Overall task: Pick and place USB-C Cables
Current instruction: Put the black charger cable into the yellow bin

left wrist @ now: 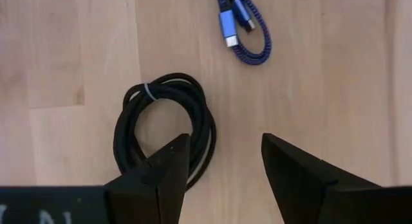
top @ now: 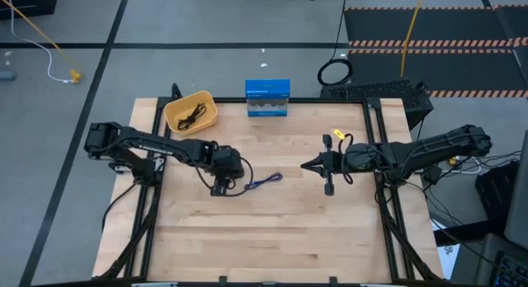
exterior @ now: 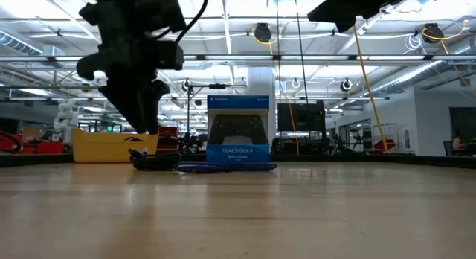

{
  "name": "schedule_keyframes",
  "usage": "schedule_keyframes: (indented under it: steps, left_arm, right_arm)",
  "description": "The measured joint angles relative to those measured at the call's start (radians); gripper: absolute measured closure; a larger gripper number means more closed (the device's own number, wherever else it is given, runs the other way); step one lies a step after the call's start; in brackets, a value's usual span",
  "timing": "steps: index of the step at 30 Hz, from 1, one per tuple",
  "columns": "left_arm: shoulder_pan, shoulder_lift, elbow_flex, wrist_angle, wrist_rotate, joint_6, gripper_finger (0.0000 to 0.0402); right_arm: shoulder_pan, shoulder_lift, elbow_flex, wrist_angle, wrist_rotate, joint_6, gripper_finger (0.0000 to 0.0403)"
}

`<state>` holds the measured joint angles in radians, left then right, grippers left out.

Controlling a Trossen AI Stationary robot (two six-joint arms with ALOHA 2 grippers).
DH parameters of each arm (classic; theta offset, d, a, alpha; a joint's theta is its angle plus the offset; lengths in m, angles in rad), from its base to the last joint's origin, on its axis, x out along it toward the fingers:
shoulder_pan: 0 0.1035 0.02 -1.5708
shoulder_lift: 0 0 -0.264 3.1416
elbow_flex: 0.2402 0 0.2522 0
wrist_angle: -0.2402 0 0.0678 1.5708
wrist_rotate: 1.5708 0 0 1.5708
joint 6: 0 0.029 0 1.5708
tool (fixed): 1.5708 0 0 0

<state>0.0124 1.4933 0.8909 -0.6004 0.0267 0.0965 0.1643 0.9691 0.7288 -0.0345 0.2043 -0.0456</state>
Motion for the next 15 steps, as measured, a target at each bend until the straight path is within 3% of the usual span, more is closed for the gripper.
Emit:
schedule_keyframes:
  steps: [15]
  left_arm:
    - [0.042, 0.073, -0.095, 0.128, 0.003, 0.119, 0.0204]
  right_arm:
    - [0.0, 0.0, 0.0, 0.007, 0.0, 0.0, 0.0397]
